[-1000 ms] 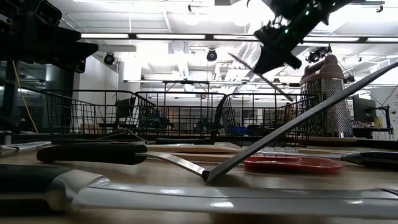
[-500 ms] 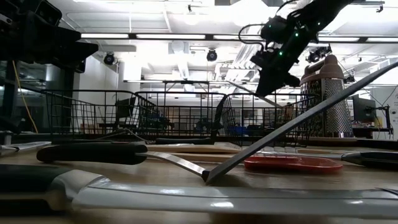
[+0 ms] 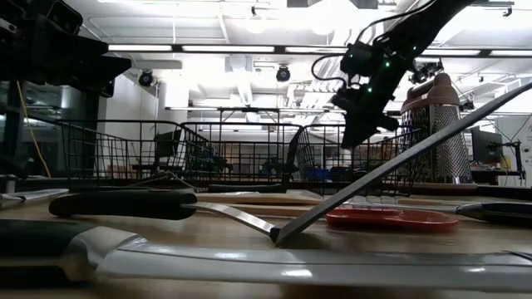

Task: Pick & Place Kitchen Items
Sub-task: Put the brown serving spoon into the right black wire basket

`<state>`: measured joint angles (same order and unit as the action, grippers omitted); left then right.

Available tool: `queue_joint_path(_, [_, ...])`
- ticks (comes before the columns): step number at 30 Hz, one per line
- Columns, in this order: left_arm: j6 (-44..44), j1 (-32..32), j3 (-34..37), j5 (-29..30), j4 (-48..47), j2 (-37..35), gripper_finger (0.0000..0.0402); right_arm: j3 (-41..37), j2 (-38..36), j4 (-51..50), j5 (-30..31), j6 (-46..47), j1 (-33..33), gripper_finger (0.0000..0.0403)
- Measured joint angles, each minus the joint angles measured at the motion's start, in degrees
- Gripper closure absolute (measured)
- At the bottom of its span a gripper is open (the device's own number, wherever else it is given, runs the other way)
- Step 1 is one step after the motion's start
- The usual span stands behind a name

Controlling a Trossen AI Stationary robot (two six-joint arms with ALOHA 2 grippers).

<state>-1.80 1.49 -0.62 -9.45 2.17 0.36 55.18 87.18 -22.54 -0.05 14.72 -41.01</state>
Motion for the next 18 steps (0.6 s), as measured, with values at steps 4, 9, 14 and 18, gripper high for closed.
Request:
queue_joint_path(4, [0.0, 0.0, 0.0, 0.0, 0.0, 0.0, 0.0190, 0.0, 1.5, 0.3, 0.0, -0.5, 0.0, 0.0335])
queue_joint_path(9, [0.0, 0.0, 0.0, 0.0, 0.0, 0.0, 0.0190, 0.0, 2.4, 1.2, -0.1, -1.5, 0.0, 0.0335])
queue_joint_path(14, [0.0, 0.0, 0.0, 0.0, 0.0, 0.0, 0.0190, 0.0, 2.5, 1.5, -0.3, -1.6, 0.0, 0.0335])
queue_joint_path(18, [0.0, 0.0, 0.0, 0.0, 0.0, 0.0, 0.0190, 0.0, 2.5, 1.5, -0.3, -1.6, 0.0, 0.0334])
